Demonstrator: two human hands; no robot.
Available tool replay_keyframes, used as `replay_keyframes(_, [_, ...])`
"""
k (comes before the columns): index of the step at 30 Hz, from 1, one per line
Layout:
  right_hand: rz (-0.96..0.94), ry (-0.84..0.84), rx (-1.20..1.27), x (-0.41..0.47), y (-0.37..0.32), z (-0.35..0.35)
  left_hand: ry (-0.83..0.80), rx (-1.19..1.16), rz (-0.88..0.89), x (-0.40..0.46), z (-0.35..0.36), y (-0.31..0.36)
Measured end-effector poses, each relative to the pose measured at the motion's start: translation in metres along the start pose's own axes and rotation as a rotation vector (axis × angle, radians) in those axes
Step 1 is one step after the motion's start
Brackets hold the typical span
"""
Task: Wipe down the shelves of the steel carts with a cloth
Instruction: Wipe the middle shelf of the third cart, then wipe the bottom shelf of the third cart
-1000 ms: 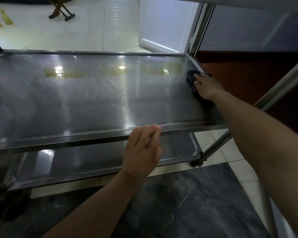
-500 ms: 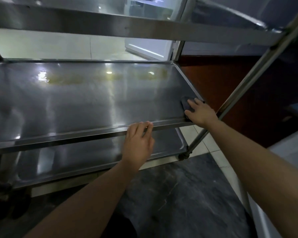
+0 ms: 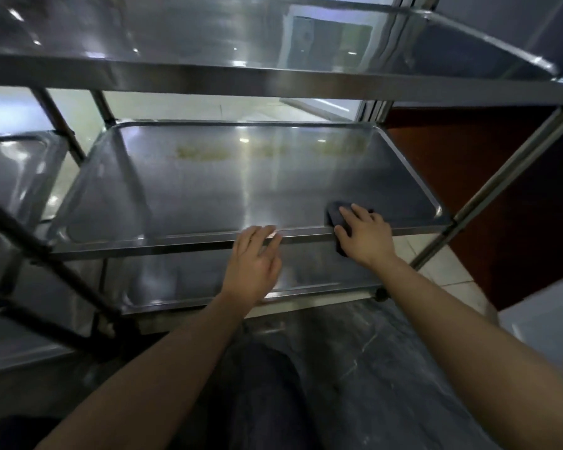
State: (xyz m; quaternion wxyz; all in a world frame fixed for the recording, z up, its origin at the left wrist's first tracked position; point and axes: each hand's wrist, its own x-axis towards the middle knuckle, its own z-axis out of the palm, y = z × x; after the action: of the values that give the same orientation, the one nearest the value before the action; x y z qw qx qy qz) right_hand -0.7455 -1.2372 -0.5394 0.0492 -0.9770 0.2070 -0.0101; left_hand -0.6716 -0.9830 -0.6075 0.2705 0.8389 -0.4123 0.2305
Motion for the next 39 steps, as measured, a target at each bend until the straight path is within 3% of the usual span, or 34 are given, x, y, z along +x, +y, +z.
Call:
replay_keyframes(13, [-0.446, -0.025, 0.06, -0.014, -0.255, 0.032, -0.029, 0.264, -0.02, -0.068, -0.149, -0.167])
replay_keyframes(20, [-0.616, -0.085, 0.061, -0.013, -0.379, 0.044, -0.119, 0.279, 0.061, -0.113, -0.211, -0.205])
replay_keyframes(23, [-0.673, -0.068, 0.056, -0.015, -0.413, 0.048, -0.2, 0.214, 0.005, -0.139, -0.228, -0.211])
replay_keyframes(27, [-0.731, 0.017, -0.007, -0.022, -0.424, 0.055, -0.274, 0.153, -0.052, -0.164, -0.233, -0.204])
replay_keyframes(33, [-0.874, 0.16, 0.014, -0.057, -0.387, 0.072, -0.294, 0.206, -0.03, -0.194, -0.235, -0.2])
replay_keyframes(36, [-0.964, 0.187, 0.0, -0.079, -0.354, 0.103, -0.311, 0.18, -0.032, -0.201, -0.224, -0.198])
replay_keyframes(39, [-0.899, 0.096, -0.043, -0.091, -0.321, 0.146, -0.362, 0.129, -0.094, -0.209, -0.203, -0.204])
